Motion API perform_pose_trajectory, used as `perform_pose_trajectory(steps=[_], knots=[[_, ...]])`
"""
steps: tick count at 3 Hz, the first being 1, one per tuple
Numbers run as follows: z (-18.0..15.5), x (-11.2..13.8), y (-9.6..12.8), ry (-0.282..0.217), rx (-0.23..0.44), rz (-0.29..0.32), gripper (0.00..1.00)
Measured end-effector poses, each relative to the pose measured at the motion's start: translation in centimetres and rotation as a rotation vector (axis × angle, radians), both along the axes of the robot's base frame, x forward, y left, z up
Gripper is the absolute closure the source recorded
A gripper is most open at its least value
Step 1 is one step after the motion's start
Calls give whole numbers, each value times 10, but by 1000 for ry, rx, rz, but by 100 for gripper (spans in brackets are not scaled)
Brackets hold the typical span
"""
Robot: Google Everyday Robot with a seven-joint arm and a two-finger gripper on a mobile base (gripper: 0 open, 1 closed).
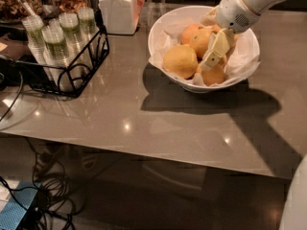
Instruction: Pick orange from white bowl
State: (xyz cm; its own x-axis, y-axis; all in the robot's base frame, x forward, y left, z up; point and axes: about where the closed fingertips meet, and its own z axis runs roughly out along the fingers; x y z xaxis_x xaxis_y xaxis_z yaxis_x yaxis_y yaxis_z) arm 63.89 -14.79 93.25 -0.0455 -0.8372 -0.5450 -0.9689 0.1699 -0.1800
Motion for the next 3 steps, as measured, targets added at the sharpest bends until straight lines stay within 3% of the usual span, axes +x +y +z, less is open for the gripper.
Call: perform_pose_trajectory(steps=[2, 3], knots=[[-22, -4, -11, 70, 16, -54, 11], [-20, -4, -12, 73, 18, -56, 30]])
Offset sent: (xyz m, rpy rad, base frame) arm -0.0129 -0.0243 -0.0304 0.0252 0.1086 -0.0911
